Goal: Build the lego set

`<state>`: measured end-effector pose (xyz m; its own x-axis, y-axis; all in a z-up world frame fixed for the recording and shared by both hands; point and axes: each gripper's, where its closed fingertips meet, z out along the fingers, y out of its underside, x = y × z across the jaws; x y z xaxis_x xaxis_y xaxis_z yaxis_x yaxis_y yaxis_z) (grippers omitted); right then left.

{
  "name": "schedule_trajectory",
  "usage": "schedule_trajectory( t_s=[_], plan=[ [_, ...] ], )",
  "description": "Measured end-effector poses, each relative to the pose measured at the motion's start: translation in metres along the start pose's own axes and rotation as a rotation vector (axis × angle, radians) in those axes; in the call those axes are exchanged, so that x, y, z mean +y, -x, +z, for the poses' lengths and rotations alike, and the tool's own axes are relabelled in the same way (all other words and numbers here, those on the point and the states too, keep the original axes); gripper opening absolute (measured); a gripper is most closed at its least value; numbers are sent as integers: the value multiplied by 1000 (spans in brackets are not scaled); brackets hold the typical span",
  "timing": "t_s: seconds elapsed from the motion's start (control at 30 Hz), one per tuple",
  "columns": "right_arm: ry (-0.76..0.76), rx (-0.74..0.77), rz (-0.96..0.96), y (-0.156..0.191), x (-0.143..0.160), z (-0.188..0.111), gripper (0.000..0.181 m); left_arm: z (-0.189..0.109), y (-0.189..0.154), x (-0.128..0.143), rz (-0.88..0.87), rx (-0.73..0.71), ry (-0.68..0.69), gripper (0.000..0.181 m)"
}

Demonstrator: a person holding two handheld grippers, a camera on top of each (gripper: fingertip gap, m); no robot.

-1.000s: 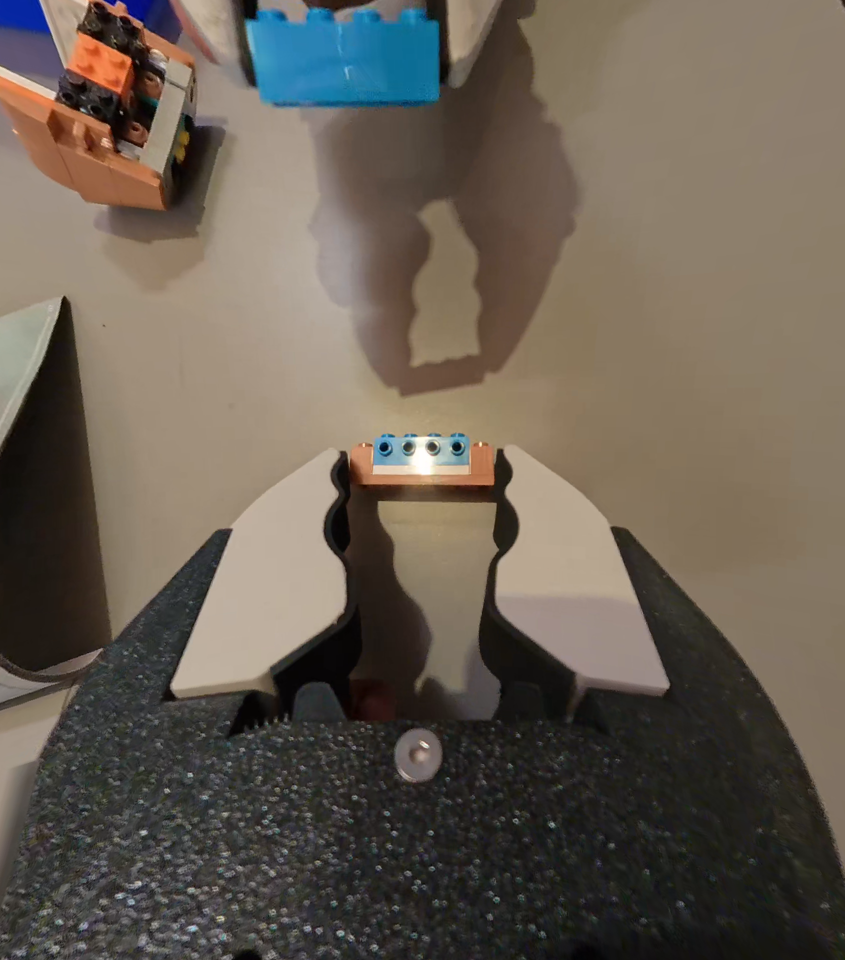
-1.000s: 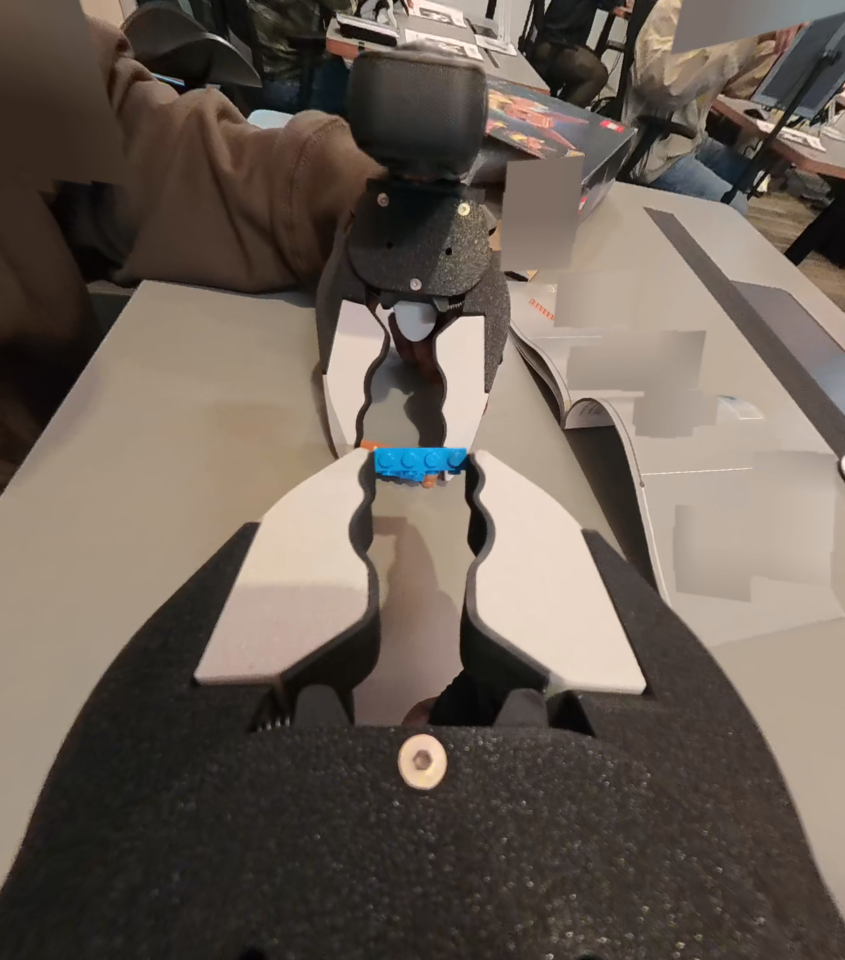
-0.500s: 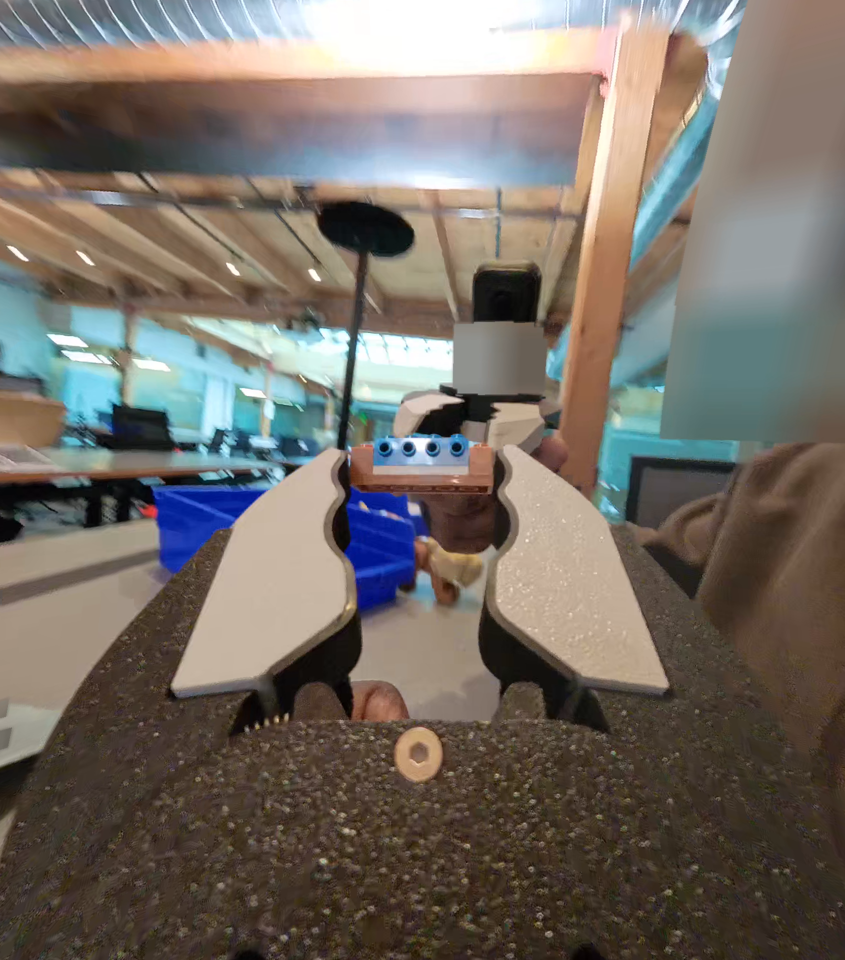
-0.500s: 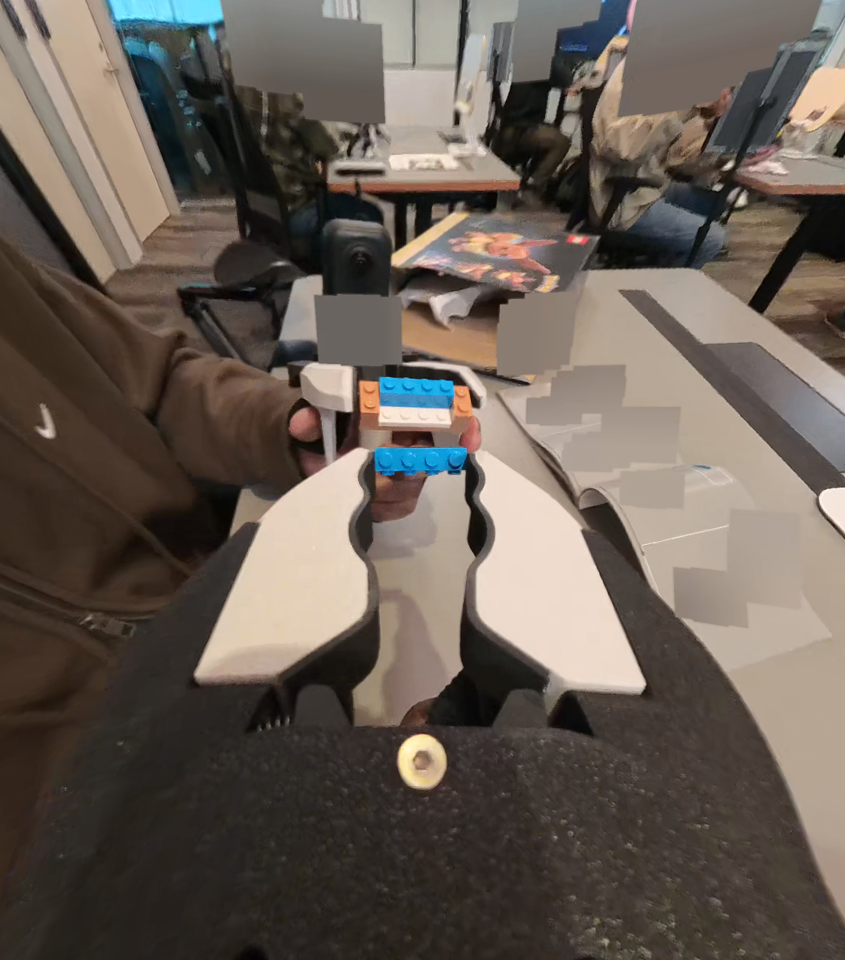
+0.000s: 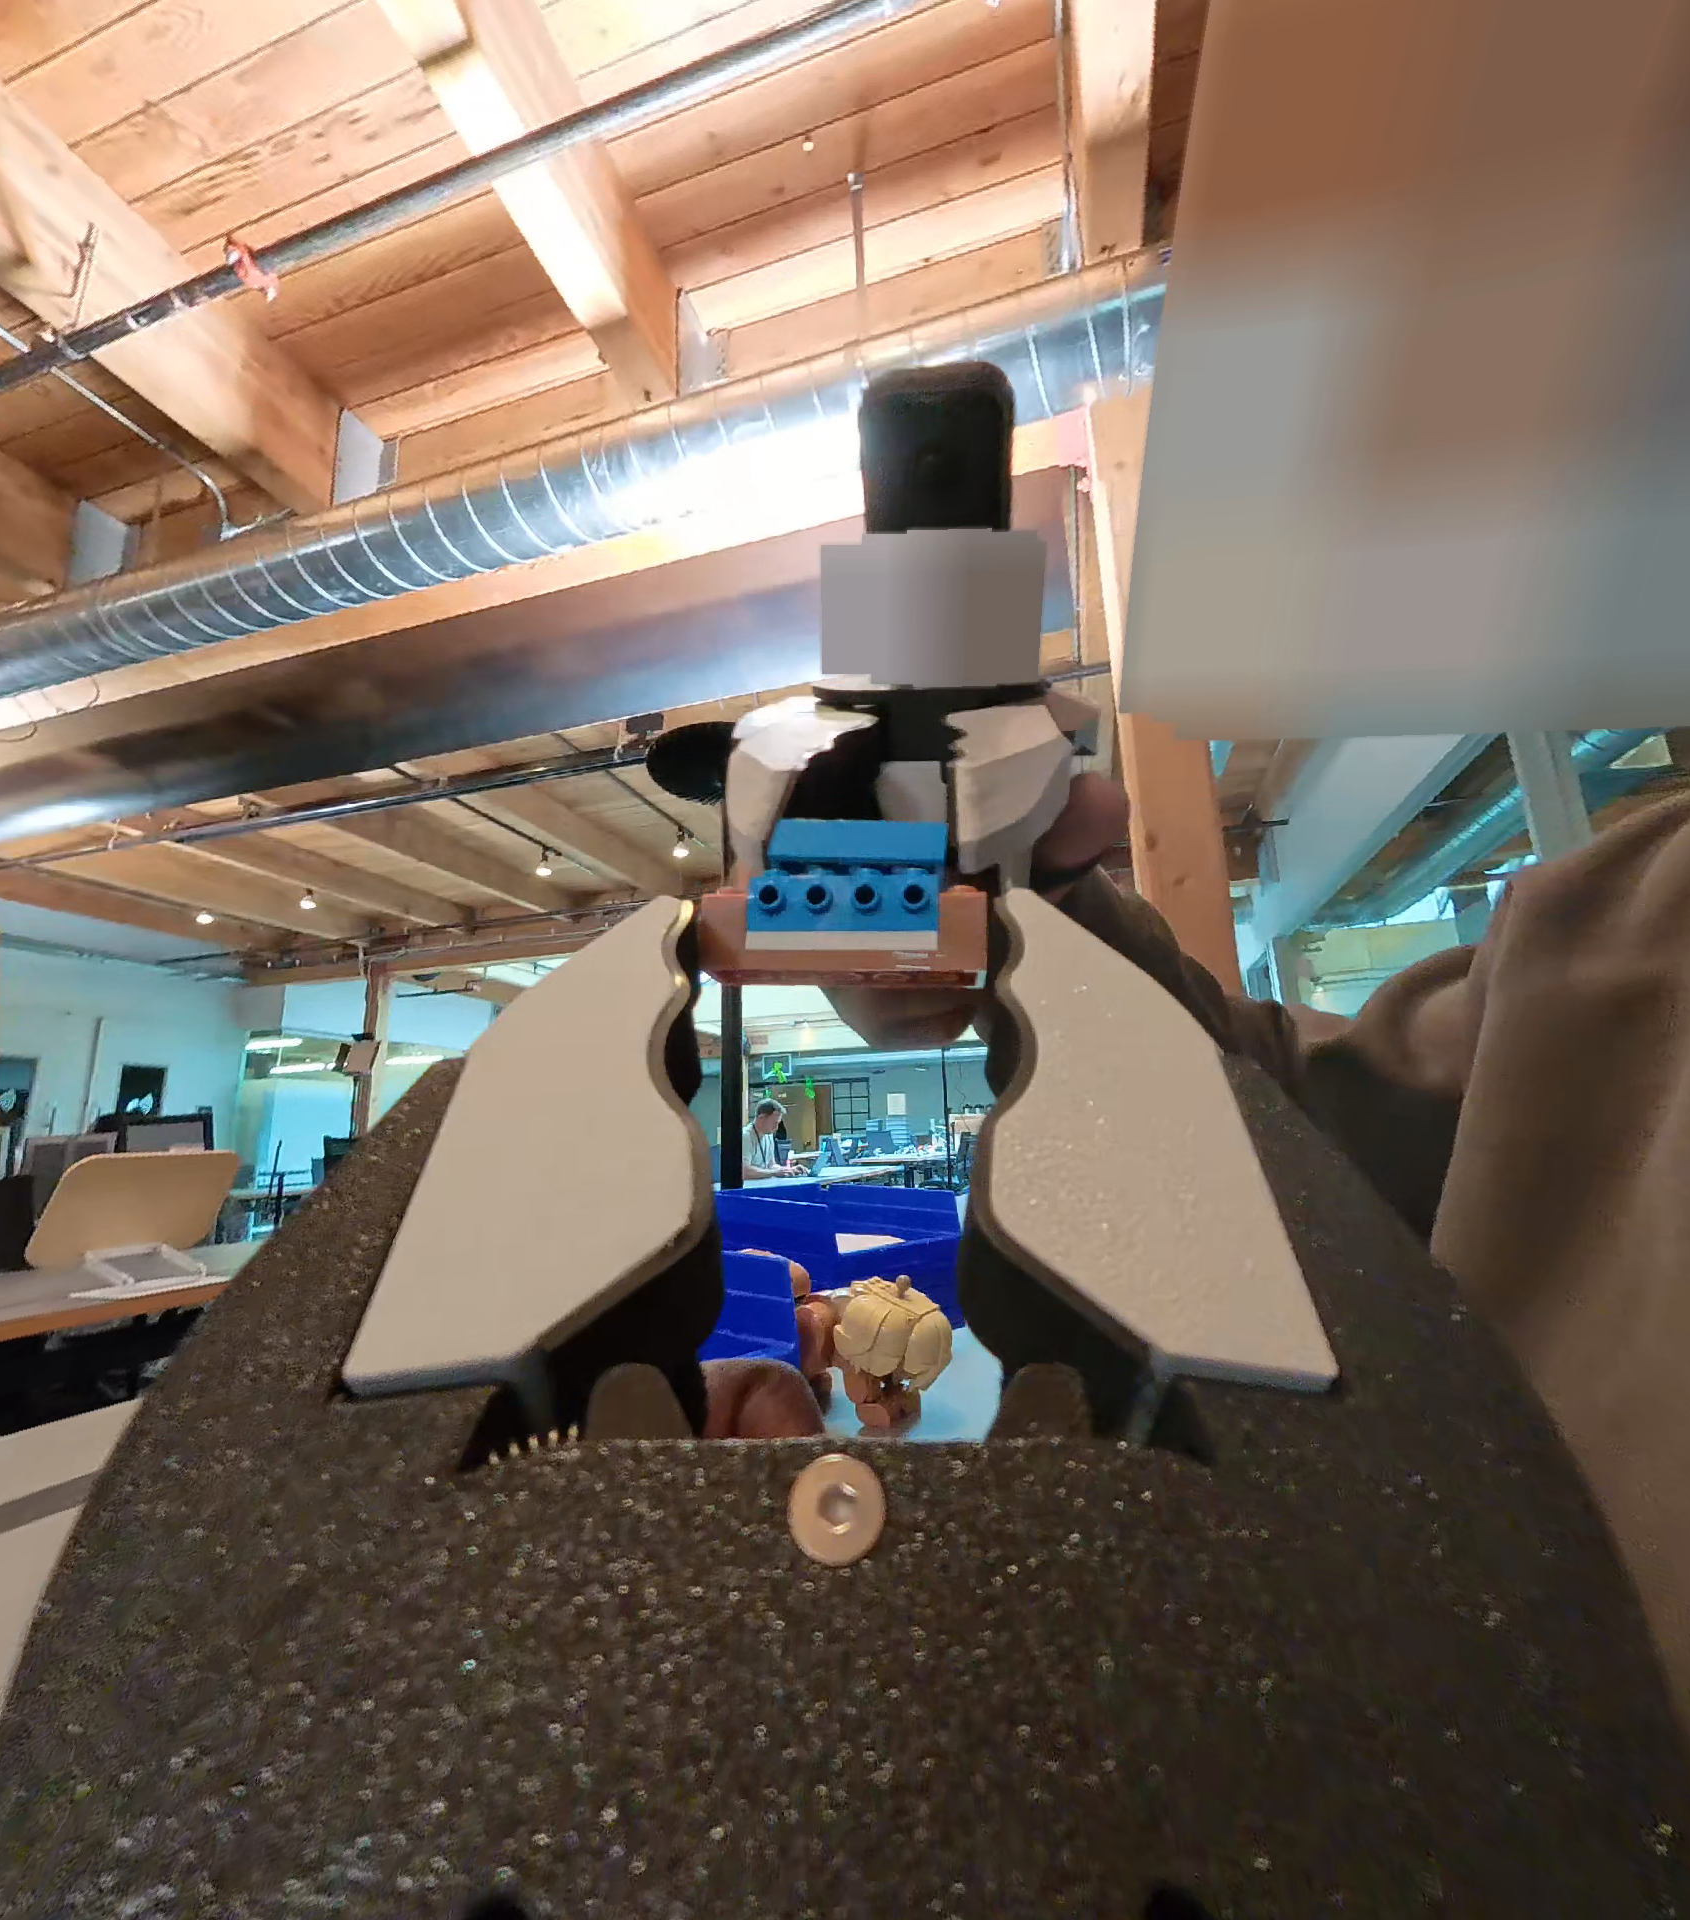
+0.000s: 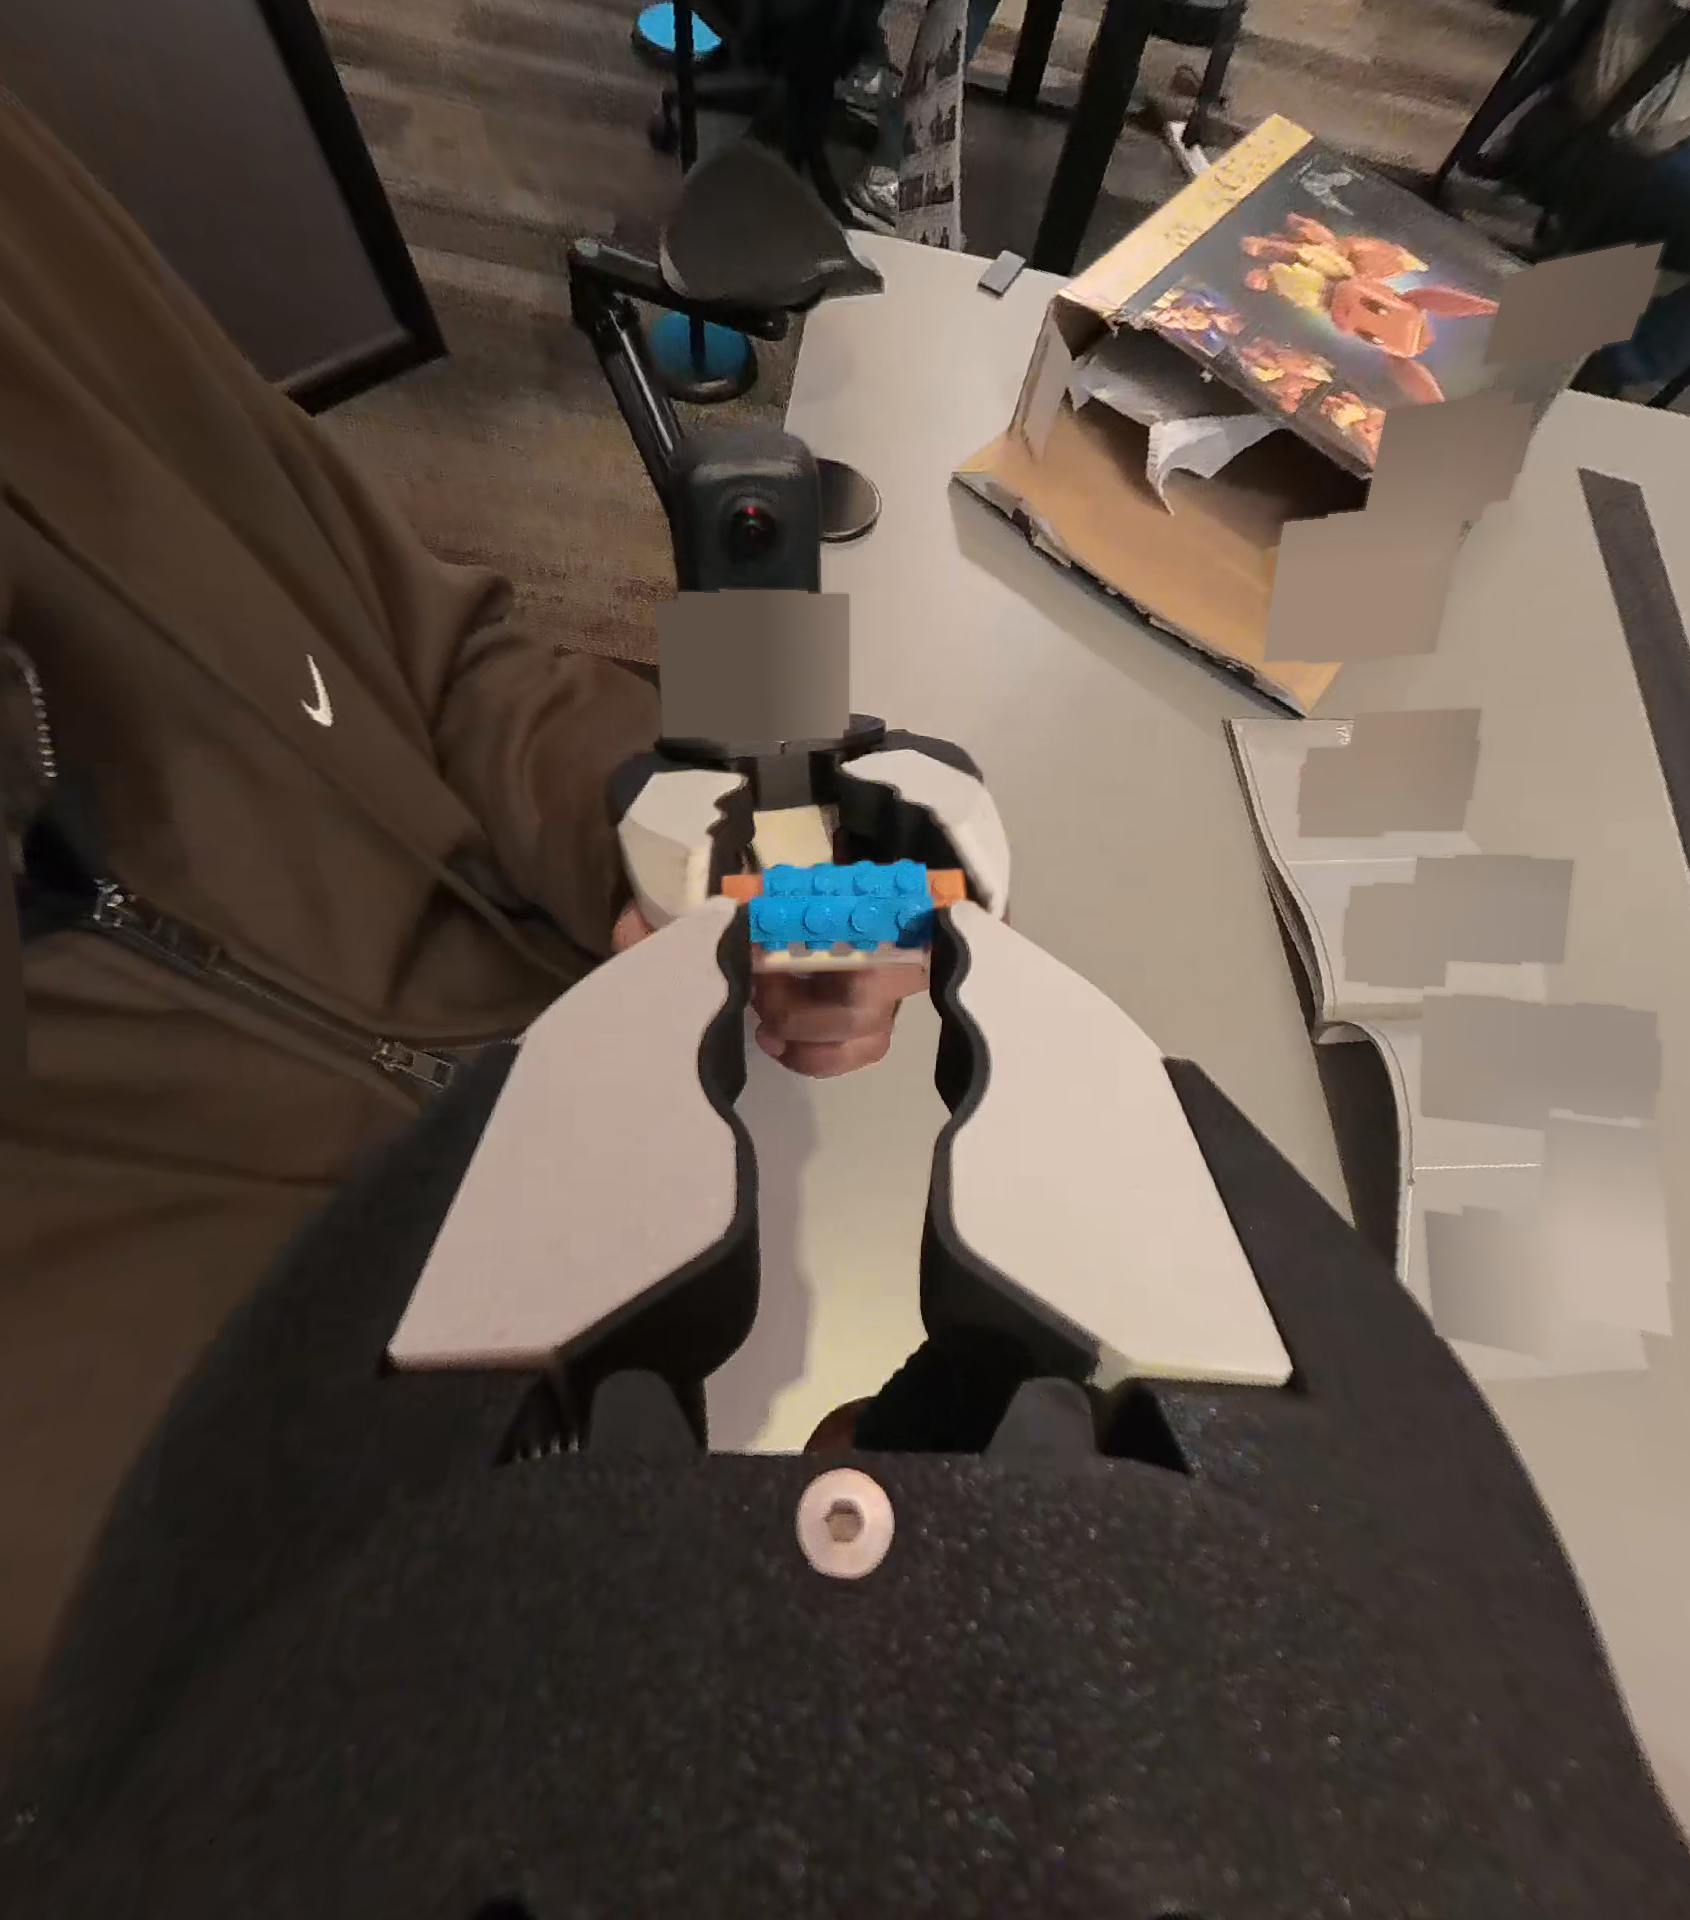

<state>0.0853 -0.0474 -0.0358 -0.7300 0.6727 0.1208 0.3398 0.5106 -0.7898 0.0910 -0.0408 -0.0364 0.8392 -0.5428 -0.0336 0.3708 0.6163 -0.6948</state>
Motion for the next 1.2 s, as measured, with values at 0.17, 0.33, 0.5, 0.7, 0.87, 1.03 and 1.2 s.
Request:
schedule_trajectory(
  t_s=[0.17, 0.33, 0.5, 0.7, 0.87, 1.03, 1.2],
  plan=[
    [56, -21, 5, 6, 1, 10, 33, -10, -7, -5, -20, 4, -51, 53],
    [103, -40, -10, 13, 0, 21, 33, -21, -7, -9, -37, -7, -82, 53],
    [153, -47, 2, 16, 5, 30, 33, -29, -11, -7, -41, -9, -99, 53],
    [168, -52, 1, 17, 2, 35, 33, -33, -11, -11, -81, 1, -133, 53],
    [164, -62, 16, 15, -1, 40, 33, -37, -9, -11, -158, 5, -173, 53],
    [139, -55, 69, 9, -1, 47, 33, -42, -3, -11, -324, 11, -251, 53],
    [67, -50, 168, 2, -1, 54, 33, -48, 5, -11, -421, -2, -308, 53]
  ],
)
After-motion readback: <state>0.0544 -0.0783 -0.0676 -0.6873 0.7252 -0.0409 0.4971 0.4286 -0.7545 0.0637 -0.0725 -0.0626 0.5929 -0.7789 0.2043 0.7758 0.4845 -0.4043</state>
